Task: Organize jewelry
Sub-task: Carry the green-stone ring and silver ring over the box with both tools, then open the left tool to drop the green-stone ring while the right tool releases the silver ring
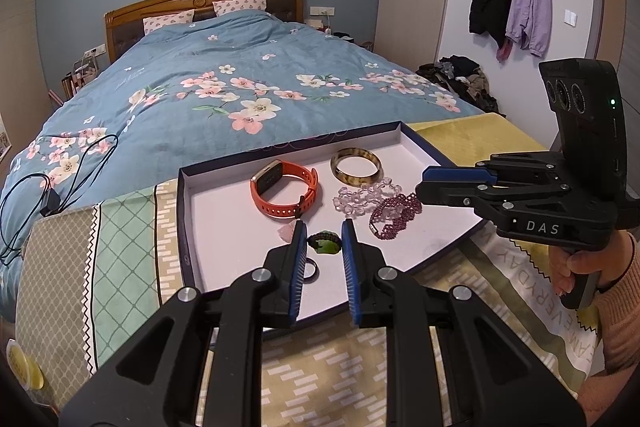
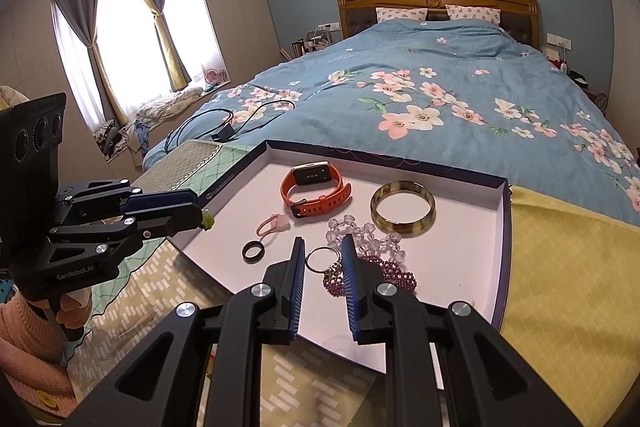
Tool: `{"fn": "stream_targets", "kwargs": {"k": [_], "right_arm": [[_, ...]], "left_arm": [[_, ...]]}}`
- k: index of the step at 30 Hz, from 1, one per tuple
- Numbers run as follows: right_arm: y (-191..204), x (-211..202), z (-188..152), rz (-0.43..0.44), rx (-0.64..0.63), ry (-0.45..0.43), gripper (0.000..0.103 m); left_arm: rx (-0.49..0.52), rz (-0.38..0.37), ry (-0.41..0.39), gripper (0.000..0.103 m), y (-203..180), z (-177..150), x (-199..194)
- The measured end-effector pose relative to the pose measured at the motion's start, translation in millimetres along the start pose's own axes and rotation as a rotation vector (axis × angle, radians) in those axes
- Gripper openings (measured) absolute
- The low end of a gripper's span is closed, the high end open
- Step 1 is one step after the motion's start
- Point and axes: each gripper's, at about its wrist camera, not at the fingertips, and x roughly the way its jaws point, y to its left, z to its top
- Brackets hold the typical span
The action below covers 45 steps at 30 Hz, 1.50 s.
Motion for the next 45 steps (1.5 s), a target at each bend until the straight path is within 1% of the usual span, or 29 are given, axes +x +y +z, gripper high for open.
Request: {"fn": "stream_targets", "kwargs": {"k": [14,26,38,39,41,43,44,45], "right_arm": [[-7.9,17.6,6.4,-0.005,0.004,0.025,0.017],[-7.3,41.6,6.6,-0.009,-0.010,0.086,0.017],[-10.8,53.9,2.8,-0.042,-0.010,0.125,0.017],[-10.8,53.5,2.6,-0.044,-0.010,0.125,0.017],[-10.7,51.9,2.0,-0.050,-0.011,0.123,0.017],[-10.3,47.9,1.5,-0.059,-0.014,0.115,0.019],[-10.4,45.6,1.2,-0.063,-0.012,0.111,0.020],[-10.2,42.3,1.1,-0.064,-0.009,0.105,0.023]], "left_arm": [[-0.009,0.016,0.029,0.018,5.4,4.3,19.7],[-0.037,0.028,0.083,0.018,13.1,1.4,48.4],[-0.053,0.019,0.132,0.019,15.4,-6.1,69.4],[-0.050,0.020,0.133,0.020,14.6,-7.0,70.0],[-0.051,0.018,0.133,0.024,14.6,-8.1,69.9],[-0.054,0.023,0.121,0.032,14.9,-8.2,66.4],[-0.054,0.025,0.114,0.034,14.4,-8.2,63.1],[-0.055,0.026,0.107,0.040,14.9,-8.0,59.6]]}}
